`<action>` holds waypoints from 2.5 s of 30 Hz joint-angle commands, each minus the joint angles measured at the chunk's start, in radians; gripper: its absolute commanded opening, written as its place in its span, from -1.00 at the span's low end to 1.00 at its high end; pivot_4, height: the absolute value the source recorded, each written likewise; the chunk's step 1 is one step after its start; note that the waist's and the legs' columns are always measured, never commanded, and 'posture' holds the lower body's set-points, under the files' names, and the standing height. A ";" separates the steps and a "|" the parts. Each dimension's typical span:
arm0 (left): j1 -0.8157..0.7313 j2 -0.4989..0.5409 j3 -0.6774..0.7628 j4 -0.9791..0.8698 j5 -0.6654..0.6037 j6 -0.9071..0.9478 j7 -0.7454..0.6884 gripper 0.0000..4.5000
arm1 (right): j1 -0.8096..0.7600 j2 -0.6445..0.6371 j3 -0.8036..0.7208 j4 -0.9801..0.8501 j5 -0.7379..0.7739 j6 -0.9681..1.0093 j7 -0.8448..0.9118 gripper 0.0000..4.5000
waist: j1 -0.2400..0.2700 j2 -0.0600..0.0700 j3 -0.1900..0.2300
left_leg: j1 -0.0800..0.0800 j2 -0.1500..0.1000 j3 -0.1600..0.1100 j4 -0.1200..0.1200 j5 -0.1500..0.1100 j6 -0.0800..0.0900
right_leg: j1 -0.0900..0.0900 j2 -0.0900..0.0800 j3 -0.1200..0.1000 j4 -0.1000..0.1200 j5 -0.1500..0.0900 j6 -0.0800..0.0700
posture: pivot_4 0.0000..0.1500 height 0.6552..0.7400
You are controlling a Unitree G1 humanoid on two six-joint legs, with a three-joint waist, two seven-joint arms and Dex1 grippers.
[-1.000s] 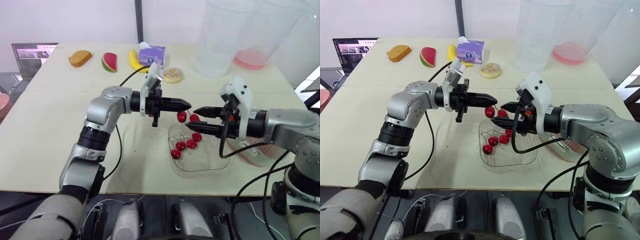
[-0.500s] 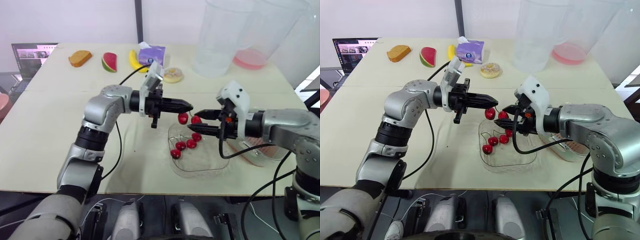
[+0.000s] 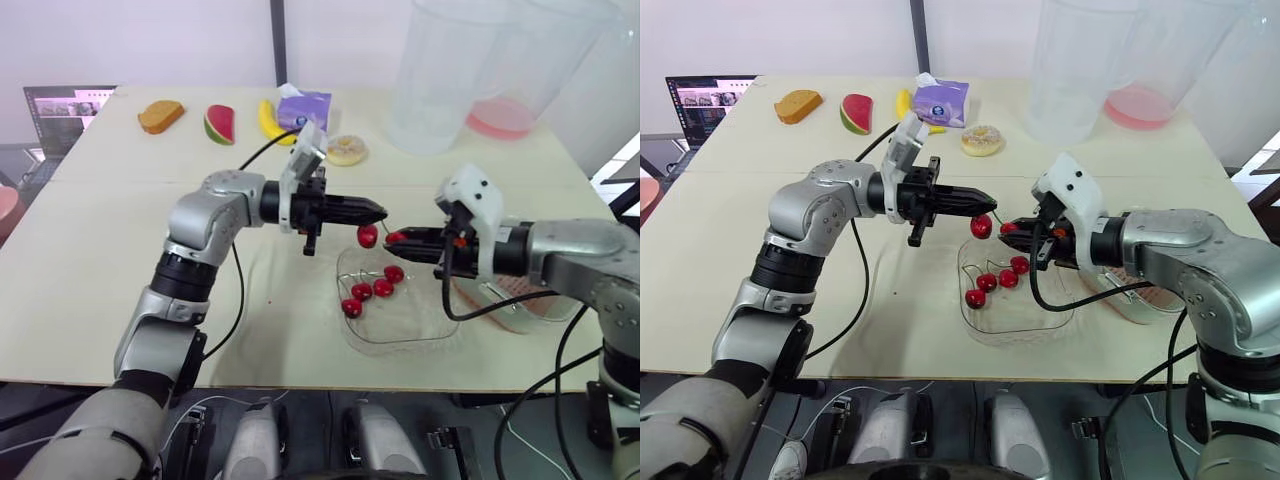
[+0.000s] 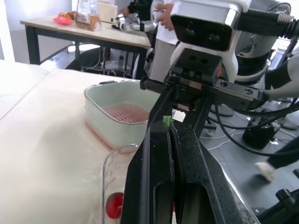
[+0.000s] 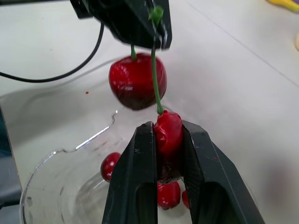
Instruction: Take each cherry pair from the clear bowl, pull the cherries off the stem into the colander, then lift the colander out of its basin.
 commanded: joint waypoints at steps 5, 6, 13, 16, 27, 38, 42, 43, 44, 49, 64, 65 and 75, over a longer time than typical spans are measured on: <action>-0.033 0.012 0.062 -0.017 -0.039 -0.002 0.030 -1.00 | 0.142 -0.037 -0.079 -0.062 0.009 -0.017 -0.050 -0.89 | -0.002 0.000 0.000 | 0.000 0.000 0.000 0.000 0.000 0.000 | 0.000 0.000 0.000 -0.001 0.000 0.000 | 1.00 1.00; -0.031 0.017 0.066 -0.019 -0.043 0.001 0.032 -1.00 | 0.151 -0.038 -0.107 -0.072 0.018 -0.013 -0.057 -0.89 | -0.002 0.000 0.000 | 0.000 0.000 0.000 0.000 0.000 0.000 | 0.000 0.000 0.000 -0.001 0.000 0.000 | 1.00 1.00; 0.009 0.053 0.080 -0.061 -0.070 0.036 0.053 -1.00 | 0.062 -0.031 -0.499 -0.065 0.076 0.201 -0.184 -0.89 | 0.002 0.000 0.000 | 0.000 0.001 0.000 -0.001 0.000 0.000 | 0.001 0.000 0.000 -0.002 0.000 0.000 | 1.00 1.00; 0.027 0.058 0.081 -0.088 -0.084 0.050 0.068 -1.00 | 0.119 -0.066 -0.588 -0.078 0.017 0.274 -0.231 -0.89 | 0.004 0.000 0.000 | 0.000 0.000 -0.001 -0.002 0.000 0.000 | 0.002 -0.002 -0.001 -0.005 0.000 0.000 | 1.00 1.00; 0.049 0.060 0.076 -0.131 -0.112 0.071 0.105 -1.00 | 0.358 -0.026 -0.565 -0.121 -0.120 0.235 -0.331 -0.04 | -0.008 0.001 0.000 | 0.000 0.000 0.000 -0.002 0.000 0.000 | 0.002 0.001 0.001 -0.005 0.000 0.000 | 1.00 1.00; 0.055 0.060 0.063 -0.150 -0.123 0.073 0.111 -1.00 | 0.051 0.095 -0.492 -0.149 0.159 0.285 -0.216 0.99 | -0.003 0.001 0.000 | 0.000 0.001 -0.001 -0.003 0.000 0.000 | 0.002 0.002 0.000 -0.006 0.000 0.000 | 1.00 1.00; 0.043 0.049 0.057 -0.144 -0.123 0.065 0.111 -1.00 | -0.047 0.345 -0.238 -0.147 0.241 0.285 -0.316 0.99 | -0.008 0.002 0.000 | 0.000 0.001 -0.001 -0.003 0.000 0.000 | 0.002 0.001 0.001 -0.005 0.000 0.000 | 1.00 1.00; 0.041 0.048 0.057 -0.142 -0.123 0.064 0.111 -1.00 | -0.056 0.370 -0.211 -0.142 0.244 0.285 -0.336 0.99 | -0.008 0.002 0.000 | 0.000 0.001 -0.001 -0.003 0.000 0.000 | 0.001 0.001 0.000 -0.005 0.000 0.000 | 1.00 1.00; 0.039 0.047 0.057 -0.141 -0.122 0.063 0.110 -1.00 | -0.067 0.391 -0.189 -0.126 0.233 0.285 -0.354 0.99 | -0.005 0.003 0.000 | -0.001 0.001 -0.001 -0.003 0.000 0.000 | 0.001 0.001 0.000 -0.005 0.000 0.000 | 1.00 1.00; 0.036 0.048 0.055 -0.138 -0.123 0.058 0.105 -1.00 | -0.124 0.457 -0.145 -0.058 0.209 0.278 -0.400 0.99 | 0.001 0.002 0.000 | -0.003 -0.001 0.000 -0.001 -0.001 0.001 | 0.001 -0.002 -0.001 -0.006 0.000 0.000 | 1.00 1.00; 0.037 0.051 0.054 -0.142 -0.118 0.058 0.112 -1.00 | -0.149 0.458 -0.138 -0.033 0.208 0.257 -0.441 -0.59 | -0.006 0.002 0.000 | -0.003 0.001 -0.001 -0.002 -0.001 0.001 | 0.000 -0.001 -0.001 -0.006 0.000 0.000 | 1.00 1.00; 0.037 0.052 0.053 -0.142 -0.117 0.057 0.112 -1.00 | -0.149 0.458 -0.137 -0.034 0.208 0.257 -0.442 -0.66 | -0.006 0.002 0.000 | -0.003 0.001 -0.001 -0.002 -0.001 0.001 | 0.000 -0.001 -0.001 -0.006 0.000 0.000 | 1.00 1.00; 0.037 0.048 0.053 -0.144 -0.119 0.059 0.118 -1.00 | -0.008 0.371 -0.118 -0.066 0.178 0.264 -0.441 -0.73 | -0.003 0.002 0.000 | -0.003 0.000 -0.001 -0.003 -0.001 0.001 | 0.000 -0.001 -0.001 -0.006 0.000 0.000 | 1.00 1.00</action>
